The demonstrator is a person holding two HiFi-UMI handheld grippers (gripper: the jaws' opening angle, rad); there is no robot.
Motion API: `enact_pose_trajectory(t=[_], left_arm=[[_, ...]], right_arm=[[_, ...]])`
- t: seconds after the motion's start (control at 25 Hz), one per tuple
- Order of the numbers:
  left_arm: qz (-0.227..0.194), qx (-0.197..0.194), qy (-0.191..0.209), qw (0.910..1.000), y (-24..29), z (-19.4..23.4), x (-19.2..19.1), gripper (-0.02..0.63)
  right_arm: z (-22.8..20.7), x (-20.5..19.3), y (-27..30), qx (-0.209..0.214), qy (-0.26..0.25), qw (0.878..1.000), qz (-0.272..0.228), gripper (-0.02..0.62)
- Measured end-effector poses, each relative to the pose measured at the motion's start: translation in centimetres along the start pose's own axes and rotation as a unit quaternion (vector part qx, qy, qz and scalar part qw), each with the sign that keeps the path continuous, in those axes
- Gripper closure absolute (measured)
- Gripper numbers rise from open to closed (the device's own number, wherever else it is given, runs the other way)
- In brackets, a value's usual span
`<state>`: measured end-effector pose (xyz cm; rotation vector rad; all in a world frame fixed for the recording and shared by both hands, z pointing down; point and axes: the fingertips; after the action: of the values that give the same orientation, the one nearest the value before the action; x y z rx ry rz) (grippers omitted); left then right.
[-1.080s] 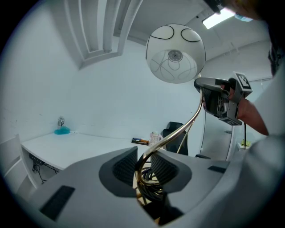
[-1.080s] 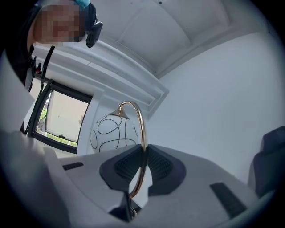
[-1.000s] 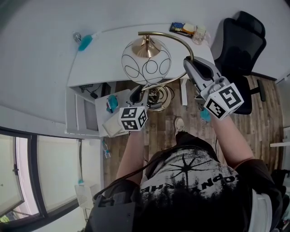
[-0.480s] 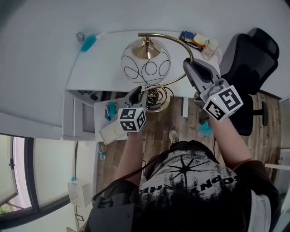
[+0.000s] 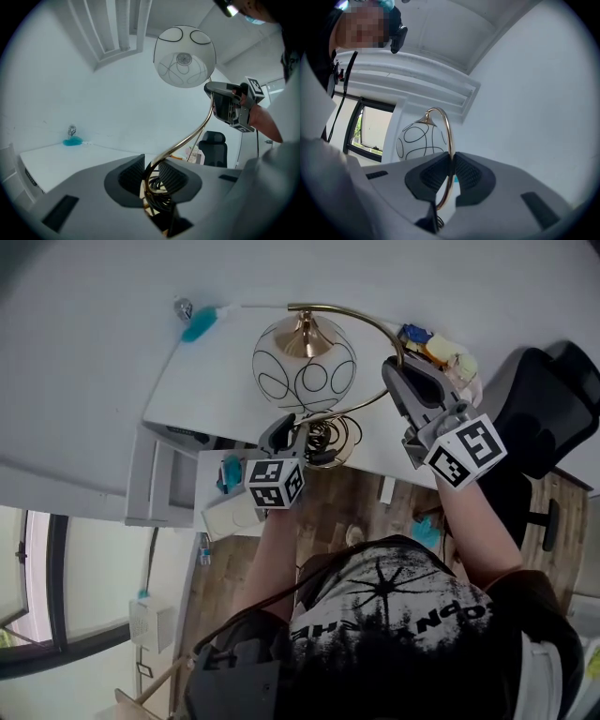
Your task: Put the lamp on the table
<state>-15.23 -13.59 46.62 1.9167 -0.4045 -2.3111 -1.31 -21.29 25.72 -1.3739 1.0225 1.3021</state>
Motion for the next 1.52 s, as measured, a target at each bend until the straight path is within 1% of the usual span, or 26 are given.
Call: enact_pose_trajectory(t=[0.2, 0.4, 0.68, 0.92, 1.08, 1.32, 1.52], left_arm=[[0.0, 0.021, -0.007, 0.9998, 2.0, 0.4, 0.0, 0.509], [0.006, 0.037, -0.017, 0.9992, 3.1, 1.7, -0.1, 0.509], [0.015, 0.046, -0.018, 0.9987, 4.5, 3.0, 0.1, 0.509], [0.024, 0.039, -0.017, 0.9988, 6.4, 4.7, 0.1, 0.509], [0.027, 0.023, -0.015, 0.9992, 8.3, 6.3, 0.5, 0.509], [0.036, -0.005, -0.014, 0.9992, 11.8, 9.4, 1.4, 0.51], [0.041, -0.021, -0.005, 0.9989, 14.7, 12.5, 2.7, 0.51]], right_arm=[[-2.5, -0.7, 1.5, 0.024, 0.007, 1.0, -0.003, 0.552], [-3.5, -1.5, 3.7, 0.044, 0.012, 0.999, 0.0, 0.552], [-5.1, -2.3, 5.9, 0.057, 0.022, 0.998, -0.001, 0.552], [-6.1, -3.2, 7.8, 0.054, 0.025, 0.998, 0.004, 0.552], [-7.2, -3.8, 9.7, 0.041, 0.029, 0.999, 0.01, 0.552], [-8.6, -4.2, 13.7, 0.03, 0.015, 0.999, 0.014, 0.552], [-10.1, -4.7, 17.2, 0.013, 0.01, 1.0, 0.017, 0.552]])
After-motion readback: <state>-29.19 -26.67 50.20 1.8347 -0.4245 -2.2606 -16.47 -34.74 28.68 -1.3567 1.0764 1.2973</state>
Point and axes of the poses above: the fingertips, and each gripper's own axes: y forward along the fingers, z to its left, x out of its top, and after that the axes turned 5 degrees about z, right-handed
